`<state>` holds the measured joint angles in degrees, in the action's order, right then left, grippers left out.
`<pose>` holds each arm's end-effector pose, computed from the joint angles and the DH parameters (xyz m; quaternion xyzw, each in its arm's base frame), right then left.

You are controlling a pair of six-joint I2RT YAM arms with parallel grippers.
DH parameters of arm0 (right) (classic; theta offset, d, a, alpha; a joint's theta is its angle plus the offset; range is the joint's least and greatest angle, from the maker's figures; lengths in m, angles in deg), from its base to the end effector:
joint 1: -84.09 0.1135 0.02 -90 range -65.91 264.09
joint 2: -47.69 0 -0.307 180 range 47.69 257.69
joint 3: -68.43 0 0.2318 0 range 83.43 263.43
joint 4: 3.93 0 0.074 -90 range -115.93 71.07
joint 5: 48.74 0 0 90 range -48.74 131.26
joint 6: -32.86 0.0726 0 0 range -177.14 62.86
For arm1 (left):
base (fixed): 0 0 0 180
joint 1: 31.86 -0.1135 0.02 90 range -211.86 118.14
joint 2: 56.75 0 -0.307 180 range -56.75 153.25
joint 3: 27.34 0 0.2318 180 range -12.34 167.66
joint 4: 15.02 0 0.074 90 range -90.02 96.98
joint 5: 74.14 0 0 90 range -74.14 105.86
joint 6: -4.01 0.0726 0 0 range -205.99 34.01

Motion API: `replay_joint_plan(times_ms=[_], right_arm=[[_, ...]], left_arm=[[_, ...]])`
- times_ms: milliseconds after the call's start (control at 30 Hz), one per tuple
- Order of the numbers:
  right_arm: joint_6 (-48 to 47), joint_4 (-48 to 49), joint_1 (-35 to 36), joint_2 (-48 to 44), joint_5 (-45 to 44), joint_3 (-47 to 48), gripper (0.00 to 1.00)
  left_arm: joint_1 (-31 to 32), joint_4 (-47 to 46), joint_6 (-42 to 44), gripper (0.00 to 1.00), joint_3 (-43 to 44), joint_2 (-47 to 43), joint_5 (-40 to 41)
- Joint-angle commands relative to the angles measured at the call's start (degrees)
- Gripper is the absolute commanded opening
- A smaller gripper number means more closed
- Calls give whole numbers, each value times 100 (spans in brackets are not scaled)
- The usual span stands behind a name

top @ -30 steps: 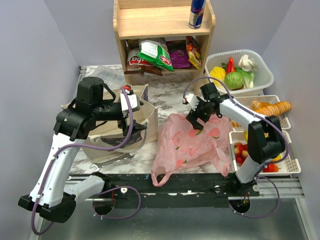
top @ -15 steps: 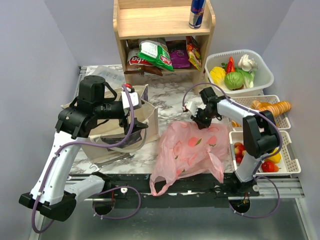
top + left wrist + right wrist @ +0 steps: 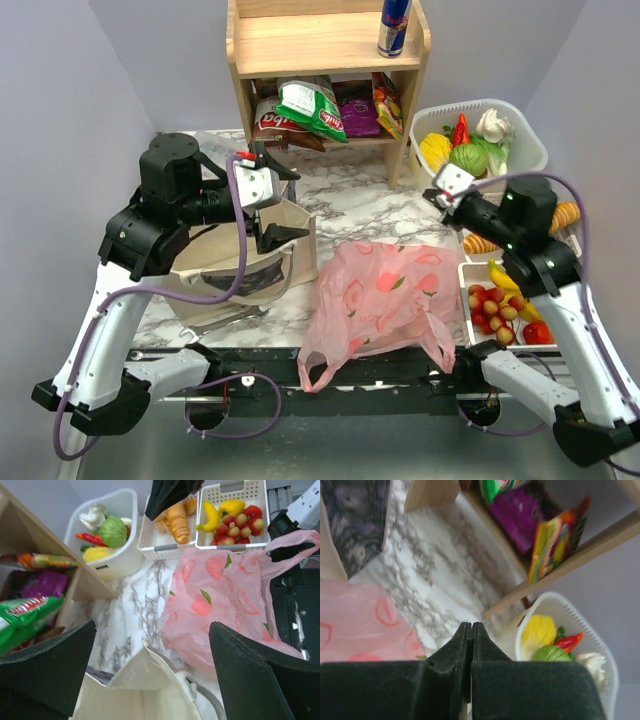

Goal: Untie the knot of the grocery bags and take out the mixed food

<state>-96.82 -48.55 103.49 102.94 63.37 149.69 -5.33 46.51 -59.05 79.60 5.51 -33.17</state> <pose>0.1675 0.0880 0.4223 -0.4903 0.6383 0.0525 0.5911 0.1172 -0.1198 0.5130 0.5495 0.5413 -0.3313 0.5433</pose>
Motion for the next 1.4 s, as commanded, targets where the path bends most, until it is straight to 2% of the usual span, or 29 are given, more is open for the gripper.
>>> replay_joint_plan(times_ms=[0,33,100,167,233,333,367,400,433,667,867,1167,1367], right_arm=[[426,350,11,-628,598,121,1],[408,274,10,-704,637,174,1],[280,-646,10,-391,730,621,1],[229,-1743,11,233,788,1146,13],[170,-2463,11,904,741,1491,22],[21,-2727,6,1730,497,1477,40],[-241,-2869,10,1939,498,1440,56],[-565,-3076,11,2185,503,1389,95],[-767,-3101,11,2398,438,1305,100],[-1277,-2707,-40,4077,-653,918,100],[-1332,-3536,-247,5525,-448,1583,100],[-1426,-3229,-348,6082,-440,1478,100],[-1627,-4041,-717,6278,59,2591,100]], left_arm=[[153,-316,173,98,641,377,152],[181,-220,305,98,793,497,152],[212,-107,410,98,997,647,124],[251,-75,422,98,1045,708,42],[345,-20,463,98,1003,688,16],[499,228,647,98,826,577,58],[519,283,686,98,760,520,95],[535,332,721,98,662,441,149],[555,361,738,98,577,361,194],[572,483,804,98,56,-15,406],[578,553,849,98,-83,-21,387],[576,479,866,98,-282,25,249],[581,583,927,98,-340,-9,200]])
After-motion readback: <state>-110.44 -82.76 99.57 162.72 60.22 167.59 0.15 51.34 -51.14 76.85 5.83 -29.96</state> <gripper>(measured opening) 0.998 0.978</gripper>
